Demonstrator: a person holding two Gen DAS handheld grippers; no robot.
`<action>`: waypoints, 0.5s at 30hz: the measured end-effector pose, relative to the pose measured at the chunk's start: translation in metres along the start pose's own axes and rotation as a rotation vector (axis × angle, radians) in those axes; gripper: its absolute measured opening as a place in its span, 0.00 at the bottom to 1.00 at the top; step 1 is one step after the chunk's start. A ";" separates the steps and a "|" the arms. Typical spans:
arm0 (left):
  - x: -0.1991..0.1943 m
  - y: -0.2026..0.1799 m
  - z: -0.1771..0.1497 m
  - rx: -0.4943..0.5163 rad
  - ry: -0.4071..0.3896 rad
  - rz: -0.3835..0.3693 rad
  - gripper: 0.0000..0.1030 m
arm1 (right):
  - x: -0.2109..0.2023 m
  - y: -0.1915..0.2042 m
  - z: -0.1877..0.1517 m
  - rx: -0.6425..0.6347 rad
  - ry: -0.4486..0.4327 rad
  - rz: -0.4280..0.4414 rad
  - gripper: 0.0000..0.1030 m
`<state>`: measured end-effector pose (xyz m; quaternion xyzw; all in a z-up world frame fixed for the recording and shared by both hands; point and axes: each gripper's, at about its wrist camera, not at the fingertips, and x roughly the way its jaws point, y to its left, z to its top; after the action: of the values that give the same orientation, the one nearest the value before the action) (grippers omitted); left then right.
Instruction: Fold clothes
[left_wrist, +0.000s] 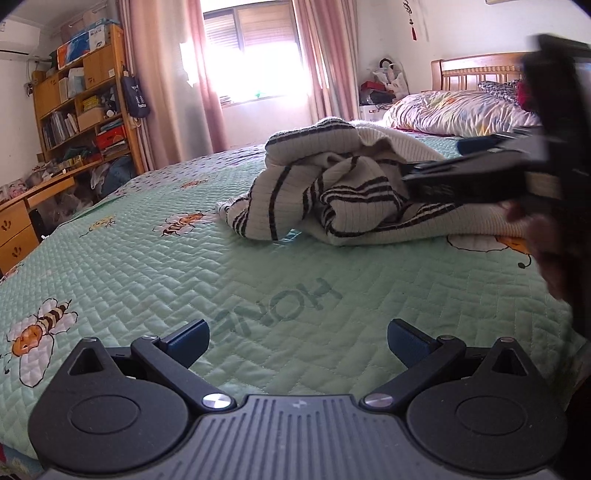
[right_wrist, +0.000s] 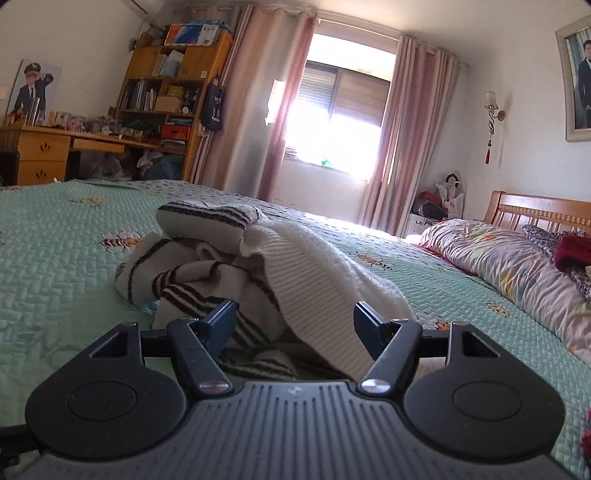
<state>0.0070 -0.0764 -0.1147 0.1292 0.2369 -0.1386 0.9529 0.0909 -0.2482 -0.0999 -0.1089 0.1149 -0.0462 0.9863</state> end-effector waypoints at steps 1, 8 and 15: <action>0.001 0.000 -0.002 0.010 -0.002 -0.002 0.99 | 0.011 0.000 0.001 -0.007 0.010 -0.010 0.70; 0.009 0.008 -0.008 0.044 0.006 -0.007 0.99 | 0.058 -0.032 0.021 0.045 0.004 -0.073 0.71; 0.013 0.020 -0.011 -0.002 0.014 -0.004 0.99 | 0.083 -0.063 0.049 0.086 -0.021 -0.096 0.75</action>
<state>0.0204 -0.0574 -0.1266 0.1285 0.2439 -0.1393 0.9511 0.1791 -0.3088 -0.0577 -0.0721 0.0972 -0.0972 0.9879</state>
